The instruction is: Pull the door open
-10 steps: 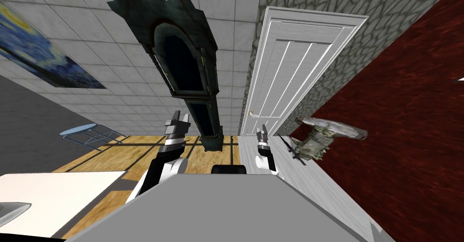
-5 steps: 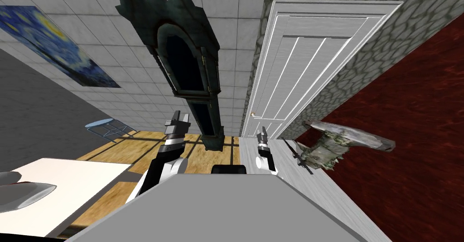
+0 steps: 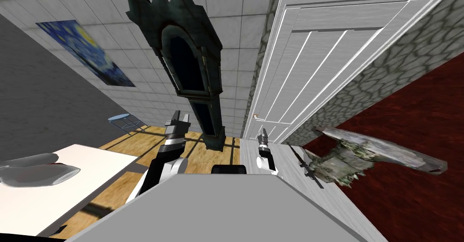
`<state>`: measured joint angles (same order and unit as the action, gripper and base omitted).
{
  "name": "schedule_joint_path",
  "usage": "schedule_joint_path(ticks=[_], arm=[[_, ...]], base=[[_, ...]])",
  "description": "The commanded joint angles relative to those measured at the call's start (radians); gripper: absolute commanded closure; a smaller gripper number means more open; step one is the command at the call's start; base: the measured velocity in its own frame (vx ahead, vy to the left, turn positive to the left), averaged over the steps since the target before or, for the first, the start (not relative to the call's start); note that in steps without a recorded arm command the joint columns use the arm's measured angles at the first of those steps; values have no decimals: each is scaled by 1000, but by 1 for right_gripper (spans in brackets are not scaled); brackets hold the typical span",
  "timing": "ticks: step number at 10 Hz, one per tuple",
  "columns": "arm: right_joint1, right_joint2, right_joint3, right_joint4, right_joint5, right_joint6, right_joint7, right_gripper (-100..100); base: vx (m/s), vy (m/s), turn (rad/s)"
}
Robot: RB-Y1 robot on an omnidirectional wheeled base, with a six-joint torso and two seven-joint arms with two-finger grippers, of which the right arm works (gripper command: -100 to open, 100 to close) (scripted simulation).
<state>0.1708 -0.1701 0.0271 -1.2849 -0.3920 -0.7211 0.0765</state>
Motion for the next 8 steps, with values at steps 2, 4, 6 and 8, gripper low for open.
schedule_joint_path(ticks=[2, 4, 6, 8], arm=[[-15, -9, 0, 57, -24, -14, 1, -100], [-37, -22, -3, 126, -54, -29, 2, -100], [-59, -34, -5, 197, -83, -44, 2, -100], [-69, -40, -6, 232, -98, -51, 2, -100]], base=[[35, -82, 149], [33, -69, 170], [55, -105, 184], [25, -97, 134]])
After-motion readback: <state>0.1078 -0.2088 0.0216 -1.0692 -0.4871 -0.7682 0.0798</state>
